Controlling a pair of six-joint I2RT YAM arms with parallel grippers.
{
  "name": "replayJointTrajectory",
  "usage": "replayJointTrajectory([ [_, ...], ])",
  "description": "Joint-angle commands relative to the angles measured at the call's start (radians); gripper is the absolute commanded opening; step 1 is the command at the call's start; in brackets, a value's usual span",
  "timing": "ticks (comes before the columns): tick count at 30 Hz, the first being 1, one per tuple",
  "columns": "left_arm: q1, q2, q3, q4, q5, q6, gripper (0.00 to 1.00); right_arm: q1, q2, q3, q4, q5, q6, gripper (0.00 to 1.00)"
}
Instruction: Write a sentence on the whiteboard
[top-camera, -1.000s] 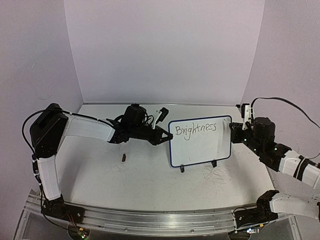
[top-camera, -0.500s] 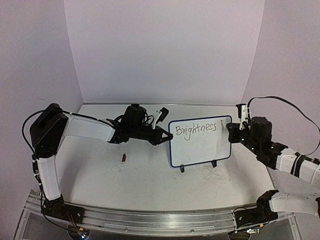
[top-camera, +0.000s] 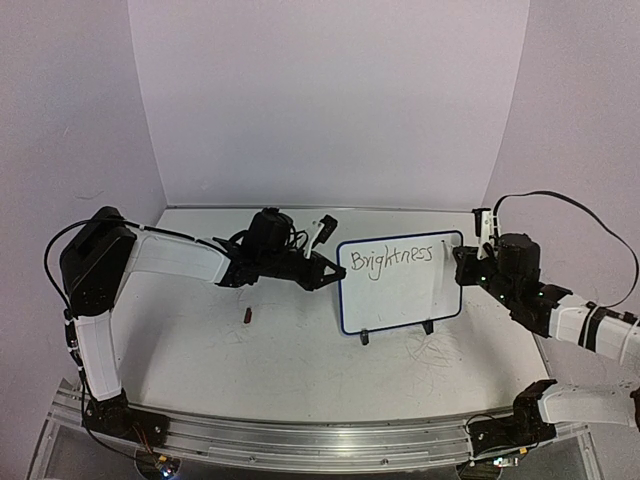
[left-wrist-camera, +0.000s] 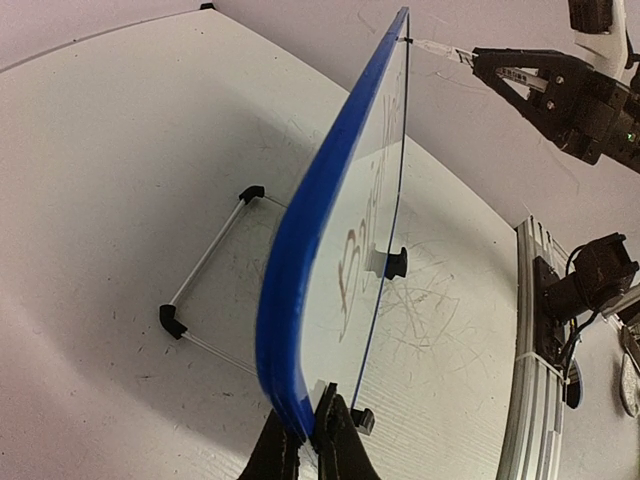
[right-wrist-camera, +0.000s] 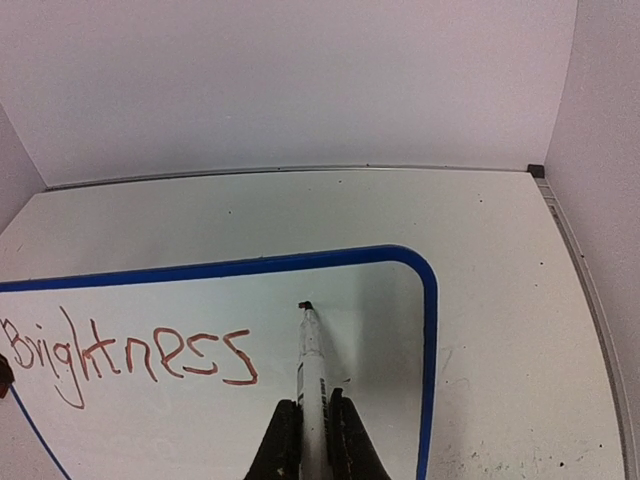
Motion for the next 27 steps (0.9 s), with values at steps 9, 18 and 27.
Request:
replayJointTrajectory([
  [9, 0.006, 0.004, -0.013, -0.137, -0.139, 0.077, 0.00, -0.003, -0.094, -0.008, -0.019, -0.017, -0.005, 0.00],
  [18, 0.005, 0.003, -0.011, -0.142, -0.140, 0.079, 0.00, -0.003, -0.056, -0.007, -0.055, -0.005, 0.003, 0.00],
  [27, 0.005, 0.004, -0.005, -0.144, -0.140, 0.080, 0.00, -0.003, -0.031, 0.000, -0.016, -0.015, -0.001, 0.00],
])
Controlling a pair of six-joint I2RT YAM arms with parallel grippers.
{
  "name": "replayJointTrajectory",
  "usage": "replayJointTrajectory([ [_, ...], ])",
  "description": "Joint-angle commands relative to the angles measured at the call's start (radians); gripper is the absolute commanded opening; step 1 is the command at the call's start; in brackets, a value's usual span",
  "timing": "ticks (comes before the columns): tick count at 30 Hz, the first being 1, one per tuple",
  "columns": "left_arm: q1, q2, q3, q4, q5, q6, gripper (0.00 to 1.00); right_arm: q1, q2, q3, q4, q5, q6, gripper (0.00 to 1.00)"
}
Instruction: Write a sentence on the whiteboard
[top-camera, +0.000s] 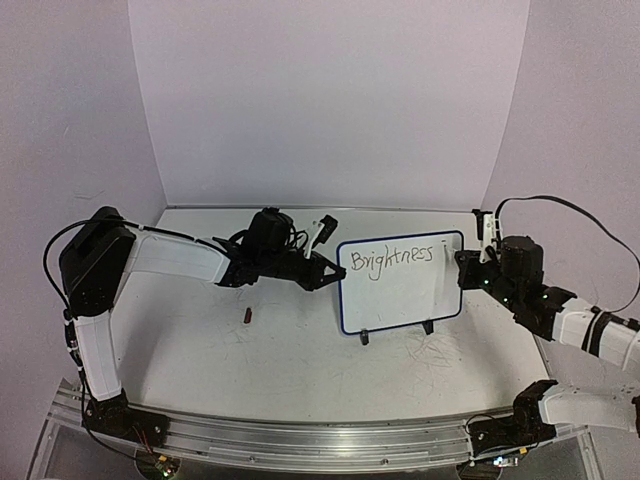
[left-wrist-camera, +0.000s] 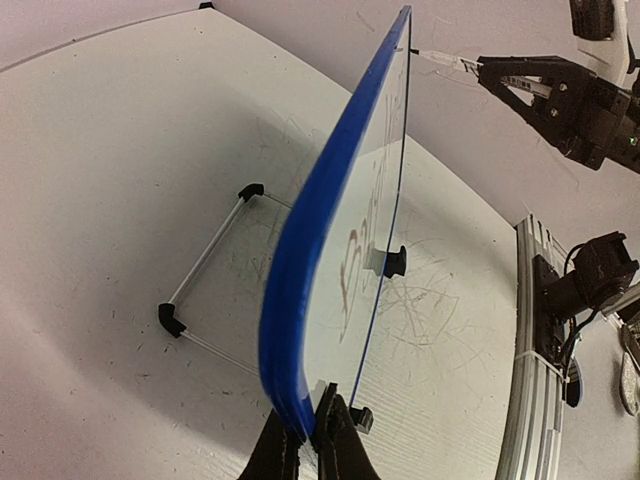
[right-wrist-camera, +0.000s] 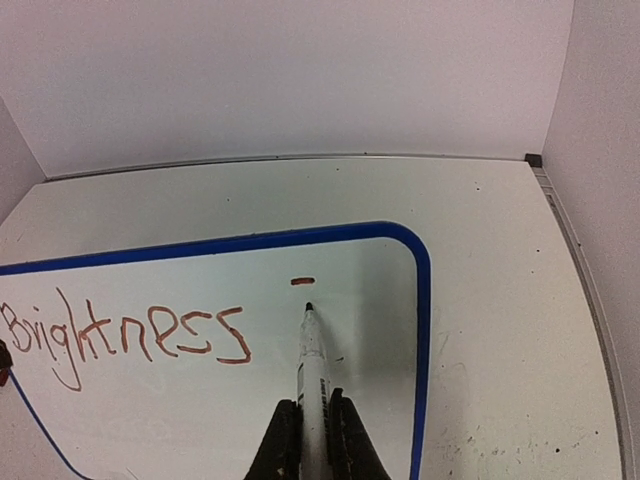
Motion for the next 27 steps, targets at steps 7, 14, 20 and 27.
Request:
replayJointTrajectory([
  [7, 0.007, 0.010, -0.002, -0.140, -0.139, 0.081, 0.00, -0.003, 0.034, 0.014, 0.055, 0.003, 0.000, 0.00],
  [14, 0.007, 0.010, -0.002, -0.140, -0.141, 0.081, 0.00, -0.004, 0.033, 0.016, -0.004, 0.018, 0.032, 0.00],
  [20, 0.006, 0.015, 0.002, -0.141, -0.136, 0.080, 0.00, -0.003, 0.028, 0.006, -0.041, -0.003, 0.041, 0.00],
  [27, 0.005, 0.013, -0.001, -0.141, -0.138, 0.077, 0.00, -0.003, 0.024, -0.005, -0.068, -0.017, 0.057, 0.00],
])
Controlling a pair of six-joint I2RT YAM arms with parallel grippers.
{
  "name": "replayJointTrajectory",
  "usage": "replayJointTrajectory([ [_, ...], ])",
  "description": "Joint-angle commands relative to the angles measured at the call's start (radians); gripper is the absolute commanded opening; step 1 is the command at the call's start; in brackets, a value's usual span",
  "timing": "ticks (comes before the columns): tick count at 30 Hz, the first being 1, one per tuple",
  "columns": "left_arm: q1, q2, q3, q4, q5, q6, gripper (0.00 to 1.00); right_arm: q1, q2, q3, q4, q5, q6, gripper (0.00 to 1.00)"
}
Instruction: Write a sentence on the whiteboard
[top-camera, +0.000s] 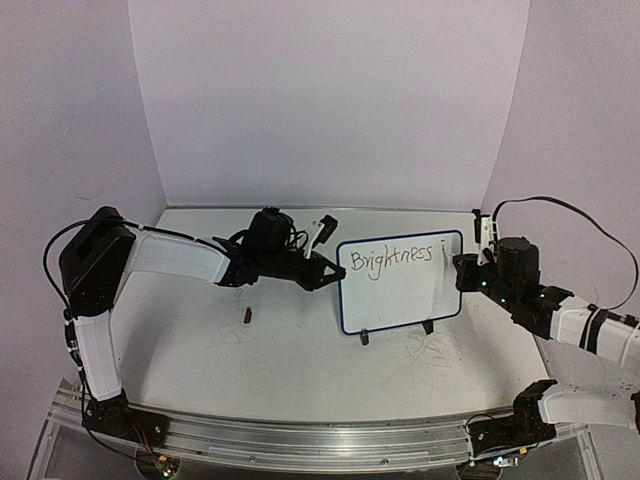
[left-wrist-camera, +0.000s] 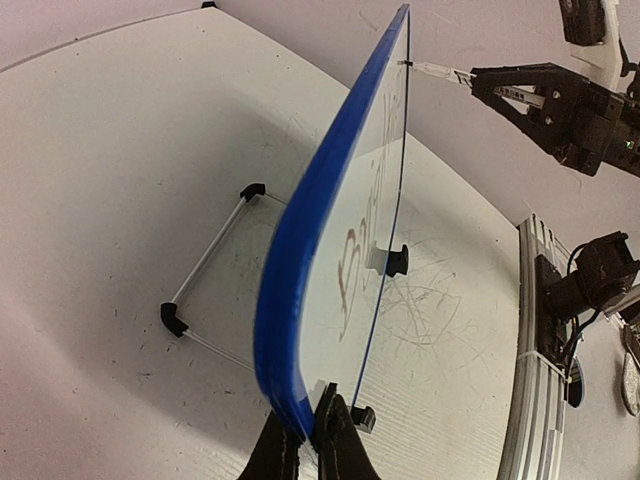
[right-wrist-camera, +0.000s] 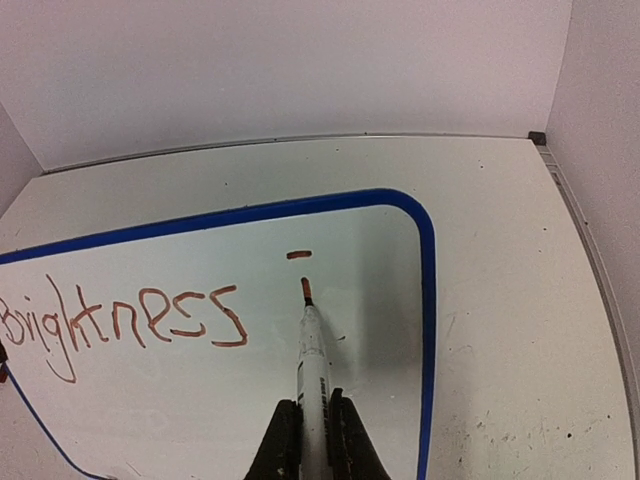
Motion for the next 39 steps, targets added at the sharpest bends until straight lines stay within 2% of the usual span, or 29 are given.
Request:
replayJointTrajectory([
  [1, 0.005, 0.013, -0.003, -0.134, -0.132, 0.074, 0.00, -0.003, -0.006, -0.006, -0.050, -0.012, 0.023, 0.00],
  [17, 0.000, 0.010, -0.004, -0.135, -0.133, 0.075, 0.00, -0.002, -0.001, 0.011, -0.101, -0.033, 0.055, 0.00],
  [20, 0.000, 0.011, -0.004, -0.134, -0.134, 0.075, 0.00, -0.002, -0.052, -0.002, -0.070, -0.059, 0.044, 0.00],
  [23, 0.000, 0.009, -0.004, -0.136, -0.135, 0.076, 0.00, -0.002, -0.134, -0.014, -0.041, -0.009, 0.042, 0.00],
  [28, 0.000, 0.011, 0.002, -0.140, -0.135, 0.078, 0.00, -0.003, -0.063, 0.025, -0.031, 0.018, 0.014, 0.00],
  [39, 0.000, 0.009, 0.000, -0.146, -0.140, 0.083, 0.00, -0.003, -0.054, 0.054, -0.002, 0.043, -0.006, 0.00],
])
